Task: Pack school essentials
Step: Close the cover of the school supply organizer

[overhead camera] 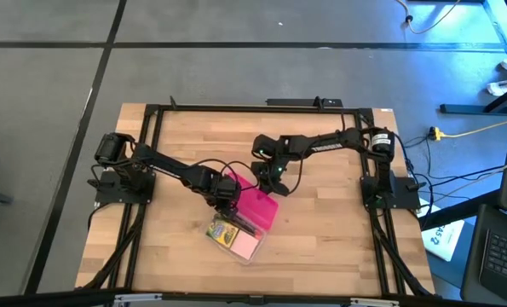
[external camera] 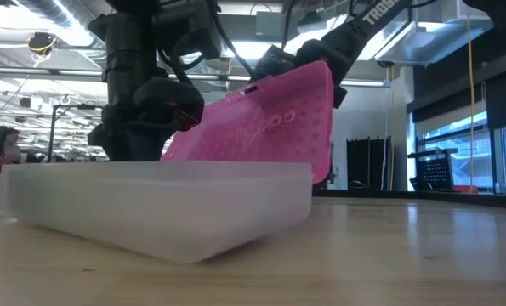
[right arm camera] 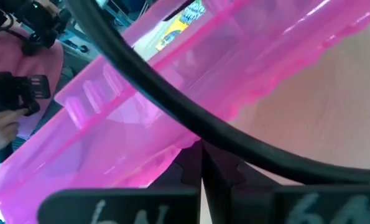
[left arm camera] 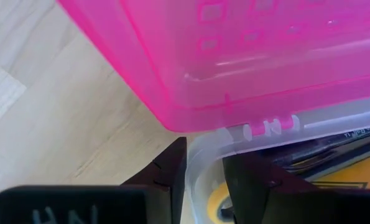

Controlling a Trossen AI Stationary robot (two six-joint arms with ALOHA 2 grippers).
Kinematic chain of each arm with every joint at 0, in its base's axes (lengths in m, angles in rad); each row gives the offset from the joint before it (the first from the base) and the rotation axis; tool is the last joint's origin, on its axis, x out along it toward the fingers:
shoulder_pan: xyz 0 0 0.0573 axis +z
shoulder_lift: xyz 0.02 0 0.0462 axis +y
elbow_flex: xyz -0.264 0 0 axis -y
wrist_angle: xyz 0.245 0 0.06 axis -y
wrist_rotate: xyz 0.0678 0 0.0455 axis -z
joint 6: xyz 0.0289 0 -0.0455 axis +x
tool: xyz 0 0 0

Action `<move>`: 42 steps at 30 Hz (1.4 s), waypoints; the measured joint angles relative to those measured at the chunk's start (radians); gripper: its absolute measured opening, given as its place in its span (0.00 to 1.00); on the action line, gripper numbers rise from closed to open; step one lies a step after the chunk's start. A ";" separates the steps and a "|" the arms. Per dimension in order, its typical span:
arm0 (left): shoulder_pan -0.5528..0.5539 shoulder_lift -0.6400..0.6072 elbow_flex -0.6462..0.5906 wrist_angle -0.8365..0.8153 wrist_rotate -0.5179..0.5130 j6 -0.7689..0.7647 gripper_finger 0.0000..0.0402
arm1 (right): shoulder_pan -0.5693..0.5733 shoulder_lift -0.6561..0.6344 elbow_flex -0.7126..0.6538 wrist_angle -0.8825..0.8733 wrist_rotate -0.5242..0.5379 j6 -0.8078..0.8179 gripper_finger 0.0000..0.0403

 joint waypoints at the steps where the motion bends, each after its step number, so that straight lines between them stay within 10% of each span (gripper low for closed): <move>1: 0.000 0.000 0.000 -0.001 0.002 0.011 0.23 | 0.003 0.000 0.000 0.000 0.003 0.003 0.02; 42: 0.043 -0.014 0.000 -0.032 0.131 0.081 0.29 | 0.006 0.000 0.001 -0.004 0.056 0.002 0.02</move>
